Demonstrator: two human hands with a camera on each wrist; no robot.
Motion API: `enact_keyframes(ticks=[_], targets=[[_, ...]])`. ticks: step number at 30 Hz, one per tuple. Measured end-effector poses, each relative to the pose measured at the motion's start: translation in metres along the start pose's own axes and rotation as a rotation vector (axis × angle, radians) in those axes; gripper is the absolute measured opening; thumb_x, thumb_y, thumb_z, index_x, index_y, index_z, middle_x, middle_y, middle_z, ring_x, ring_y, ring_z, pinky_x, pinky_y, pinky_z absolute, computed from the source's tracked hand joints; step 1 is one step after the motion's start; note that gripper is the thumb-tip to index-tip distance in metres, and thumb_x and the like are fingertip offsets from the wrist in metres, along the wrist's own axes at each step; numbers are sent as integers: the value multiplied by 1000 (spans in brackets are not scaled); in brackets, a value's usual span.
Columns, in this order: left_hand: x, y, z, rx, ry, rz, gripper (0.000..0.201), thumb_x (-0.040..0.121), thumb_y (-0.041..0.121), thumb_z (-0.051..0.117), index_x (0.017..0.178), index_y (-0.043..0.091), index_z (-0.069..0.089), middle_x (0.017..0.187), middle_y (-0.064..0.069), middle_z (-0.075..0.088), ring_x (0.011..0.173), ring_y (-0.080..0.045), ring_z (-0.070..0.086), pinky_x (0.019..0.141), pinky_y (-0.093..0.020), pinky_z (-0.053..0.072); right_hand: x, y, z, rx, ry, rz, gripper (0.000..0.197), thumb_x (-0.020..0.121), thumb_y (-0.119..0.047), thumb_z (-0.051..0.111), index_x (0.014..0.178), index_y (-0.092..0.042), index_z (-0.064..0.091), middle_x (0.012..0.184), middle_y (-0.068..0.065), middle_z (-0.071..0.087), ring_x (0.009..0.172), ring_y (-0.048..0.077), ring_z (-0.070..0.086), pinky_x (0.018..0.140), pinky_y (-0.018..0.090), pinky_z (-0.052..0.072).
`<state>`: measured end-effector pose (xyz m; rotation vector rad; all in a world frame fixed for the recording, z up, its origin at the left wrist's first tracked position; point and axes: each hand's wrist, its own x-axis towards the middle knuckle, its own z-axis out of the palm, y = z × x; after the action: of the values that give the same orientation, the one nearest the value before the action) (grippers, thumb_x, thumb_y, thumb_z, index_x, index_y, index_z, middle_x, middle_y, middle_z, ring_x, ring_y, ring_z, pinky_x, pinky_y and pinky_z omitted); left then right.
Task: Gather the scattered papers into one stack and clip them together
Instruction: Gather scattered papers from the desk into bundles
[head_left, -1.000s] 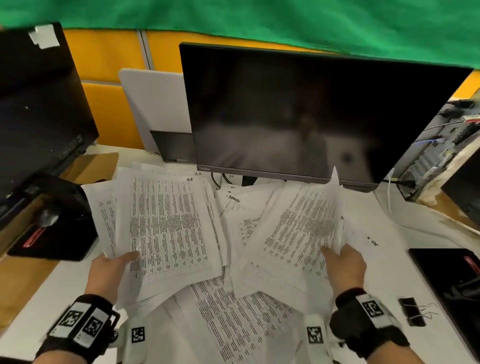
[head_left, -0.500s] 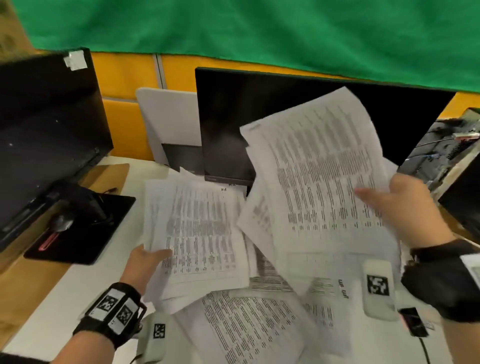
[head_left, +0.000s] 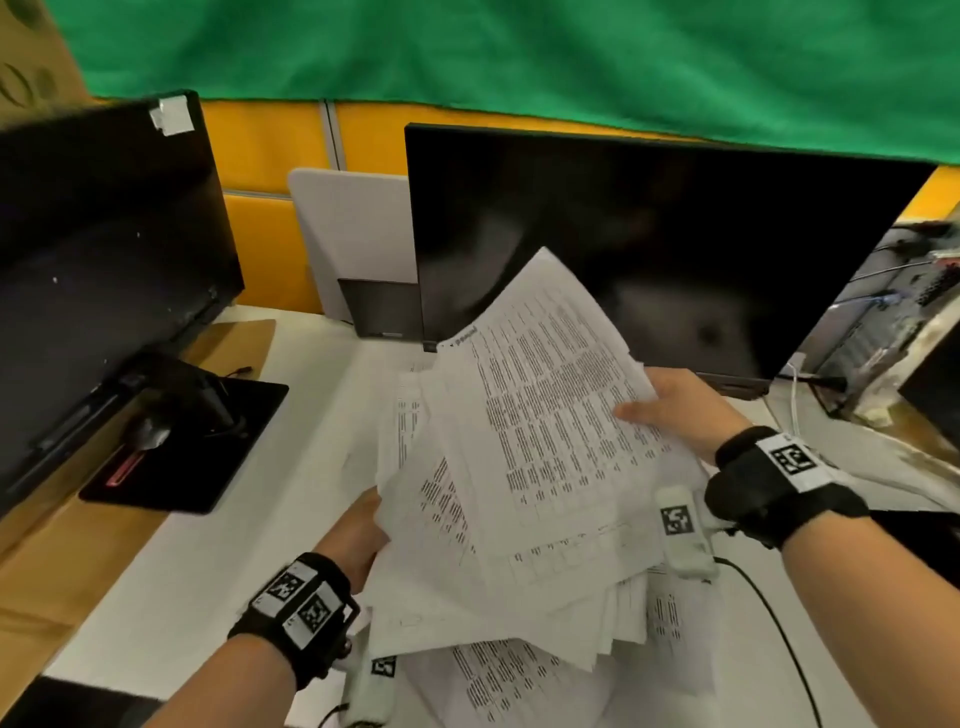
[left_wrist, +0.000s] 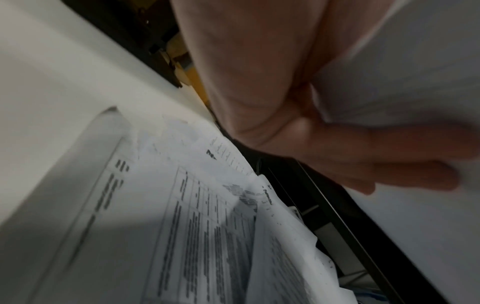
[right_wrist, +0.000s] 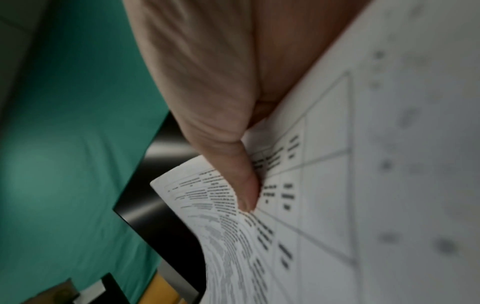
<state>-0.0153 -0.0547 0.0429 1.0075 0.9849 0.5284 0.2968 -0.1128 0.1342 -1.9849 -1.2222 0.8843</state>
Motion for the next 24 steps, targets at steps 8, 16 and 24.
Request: enact_keyframes(ticks=[8, 16, 24], targets=[[7, -5, -1, -84, -21, -119, 52, 83, 58, 51, 117, 20, 62, 115, -10, 71, 109, -29, 65, 94, -44, 49, -3, 21, 10, -53, -53, 22, 26, 89, -9, 61, 108, -26, 63, 99, -1, 72, 86, 16, 70, 81, 38, 56], [35, -42, -4, 245, 21, -159, 54, 73, 9, 69, 125, 3, 56, 115, -16, 69, 104, -34, 66, 94, -52, 50, -7, 50, 23, -14, 33, 139, 23, 89, -5, 58, 105, -21, 63, 103, 6, 69, 89, 22, 67, 82, 37, 54], [35, -49, 6, 380, 142, -123, 45, 87, -10, 44, 130, 3, 48, 112, -15, 62, 103, -31, 58, 89, -39, 49, -28, 102, 51, 227, 38, 418, 35, 84, 10, 60, 117, -3, 59, 111, 8, 59, 100, 31, 58, 88, 31, 41]])
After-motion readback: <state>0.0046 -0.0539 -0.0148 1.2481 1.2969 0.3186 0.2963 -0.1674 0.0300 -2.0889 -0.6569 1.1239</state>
